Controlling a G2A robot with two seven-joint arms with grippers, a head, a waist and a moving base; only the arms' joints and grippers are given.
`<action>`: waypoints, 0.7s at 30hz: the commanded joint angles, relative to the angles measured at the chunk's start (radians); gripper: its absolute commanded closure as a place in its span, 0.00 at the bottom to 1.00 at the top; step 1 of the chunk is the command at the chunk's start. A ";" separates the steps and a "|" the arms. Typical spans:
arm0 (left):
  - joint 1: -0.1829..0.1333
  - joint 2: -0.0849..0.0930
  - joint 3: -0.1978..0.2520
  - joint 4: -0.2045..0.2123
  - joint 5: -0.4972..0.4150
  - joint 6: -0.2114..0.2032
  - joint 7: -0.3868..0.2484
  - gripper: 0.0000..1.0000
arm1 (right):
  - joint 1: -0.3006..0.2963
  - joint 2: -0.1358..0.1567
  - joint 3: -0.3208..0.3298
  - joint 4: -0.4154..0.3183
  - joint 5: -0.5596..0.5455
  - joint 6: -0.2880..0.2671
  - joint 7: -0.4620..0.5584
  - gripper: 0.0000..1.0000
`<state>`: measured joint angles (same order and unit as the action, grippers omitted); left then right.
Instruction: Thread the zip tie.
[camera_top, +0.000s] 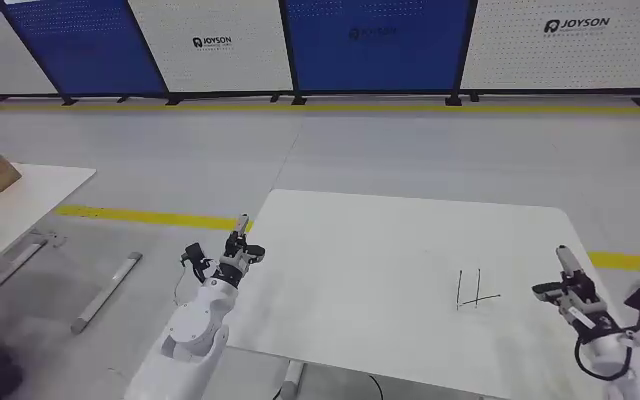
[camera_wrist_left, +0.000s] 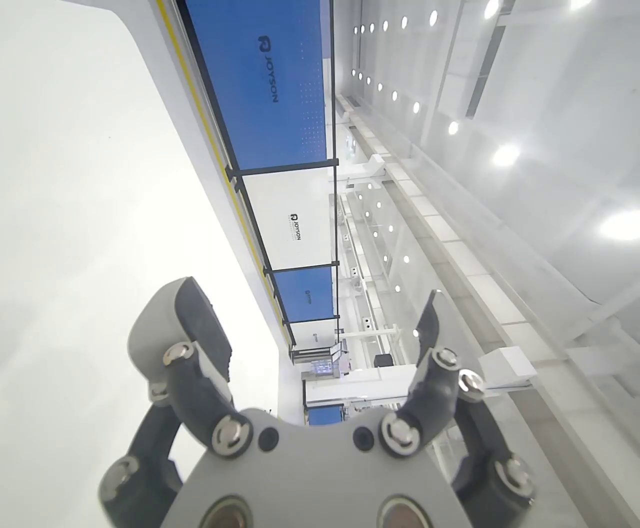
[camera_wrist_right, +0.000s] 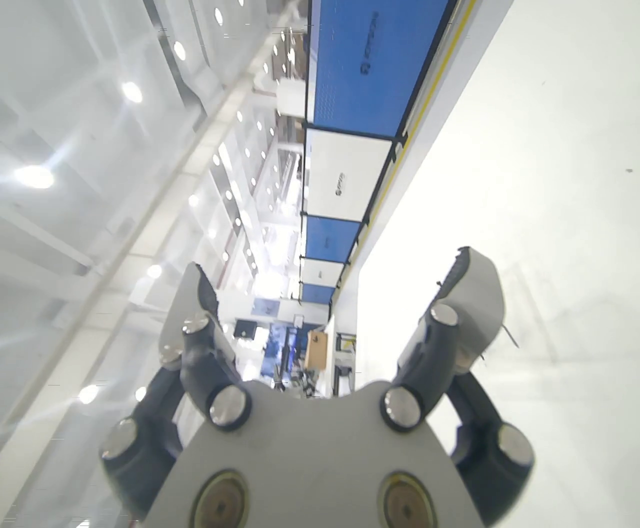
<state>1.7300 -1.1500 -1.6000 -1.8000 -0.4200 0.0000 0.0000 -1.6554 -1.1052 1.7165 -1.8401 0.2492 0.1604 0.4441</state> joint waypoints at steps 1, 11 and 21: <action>0.000 0.000 0.000 0.000 0.000 0.000 0.000 0.00 | 0.039 0.012 0.011 0.012 -0.049 0.045 0.146 0.00; 0.000 0.000 0.000 0.000 0.000 0.000 0.000 0.00 | 0.068 0.016 0.018 0.033 -0.057 0.071 0.176 0.00; 0.000 0.000 0.000 0.000 0.000 0.000 0.000 0.00 | 0.223 0.051 0.031 0.184 -0.072 -0.035 0.583 0.00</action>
<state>1.7300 -1.1500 -1.6000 -1.8000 -0.4200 0.0000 0.0000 -1.4479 -1.0581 1.7458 -1.6689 0.1843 0.1409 0.9515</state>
